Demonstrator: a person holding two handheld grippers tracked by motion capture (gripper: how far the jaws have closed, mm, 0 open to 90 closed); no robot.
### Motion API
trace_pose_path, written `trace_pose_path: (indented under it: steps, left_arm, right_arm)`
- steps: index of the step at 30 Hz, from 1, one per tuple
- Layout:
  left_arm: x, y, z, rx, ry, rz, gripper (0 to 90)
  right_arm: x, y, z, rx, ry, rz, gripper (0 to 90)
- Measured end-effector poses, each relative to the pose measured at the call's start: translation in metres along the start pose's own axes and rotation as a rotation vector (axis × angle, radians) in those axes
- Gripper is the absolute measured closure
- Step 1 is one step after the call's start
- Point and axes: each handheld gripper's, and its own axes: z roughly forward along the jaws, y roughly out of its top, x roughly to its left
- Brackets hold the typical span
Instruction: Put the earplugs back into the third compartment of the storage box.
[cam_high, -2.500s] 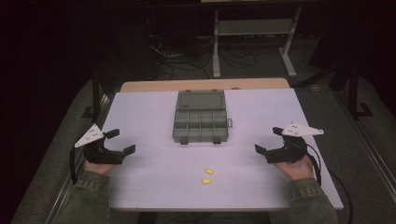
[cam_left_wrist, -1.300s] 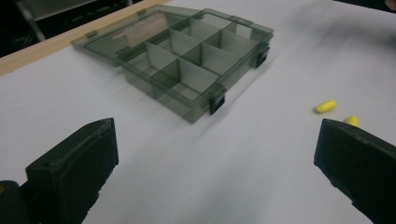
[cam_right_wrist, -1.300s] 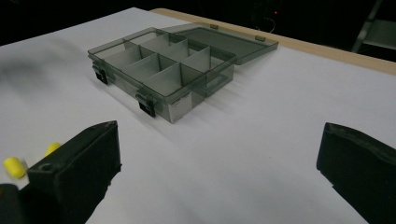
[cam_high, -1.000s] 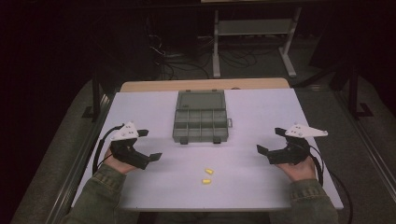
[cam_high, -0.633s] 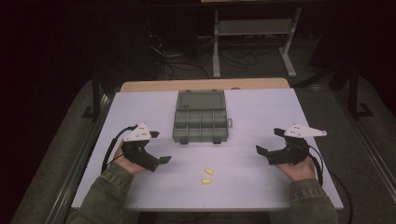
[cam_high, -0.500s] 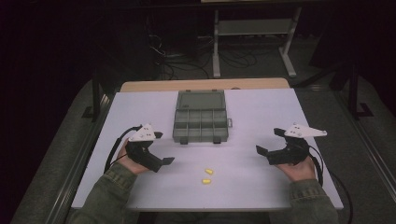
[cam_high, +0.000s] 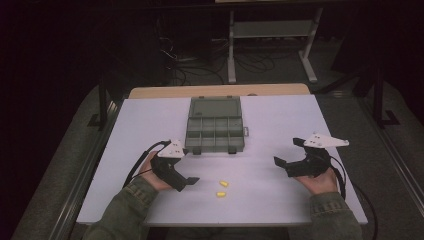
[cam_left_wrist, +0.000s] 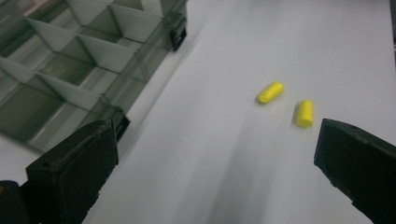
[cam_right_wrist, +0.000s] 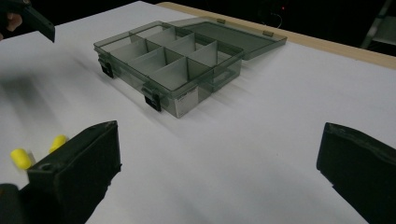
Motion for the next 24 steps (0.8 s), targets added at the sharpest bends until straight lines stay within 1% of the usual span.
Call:
trace_pose_path:
  steps: [2,3,7,8,14,17,18,19,21,22,24]
  left_arm:
    - [-0.003,0.001,0.006,0.008,-0.012,0.010,0.0]
    - [-0.003,0.001,0.006,0.008,-0.012,0.010,0.0]
    - [-0.009,0.004,0.017,0.033,-0.040,0.025,0.0]
    - [-0.012,0.004,0.021,0.045,-0.051,0.037,0.0]
    - [-0.020,0.004,0.029,0.064,-0.077,0.052,0.0]
    - [-0.024,0.004,0.033,0.079,-0.095,0.066,0.1]
    - [-0.026,0.004,0.035,0.079,-0.101,0.075,3.9]
    - [-0.029,0.004,0.037,0.088,-0.118,0.090,5.6]
    - [-0.031,0.005,0.039,0.093,-0.121,0.092,6.9]
    - [-0.034,0.005,0.041,0.092,-0.128,0.101,8.2]
    - [-0.036,0.005,0.044,0.090,-0.141,0.101,10.5]
  right_arm:
    - [0.000,0.000,0.000,0.000,0.000,-0.001,0.0]
    - [0.000,0.000,0.000,0.000,0.000,-0.001,0.0]
    - [0.000,0.000,0.000,0.002,0.001,-0.001,0.0]
    - [0.000,0.000,0.000,0.001,0.001,-0.002,0.0]
    - [0.000,-0.001,0.000,0.003,0.004,-0.003,0.0]
    - [0.000,-0.001,0.001,0.004,0.005,-0.002,0.0]
    - [0.001,-0.001,0.001,0.006,0.005,-0.002,0.0]
    - [0.001,-0.001,0.001,0.007,0.006,-0.002,0.0]
    - [0.001,-0.001,0.001,0.011,0.005,-0.004,0.0]
    - [0.001,-0.001,0.002,0.011,0.006,-0.004,0.0]
    - [0.001,-0.001,0.002,0.012,0.007,-0.006,0.0]
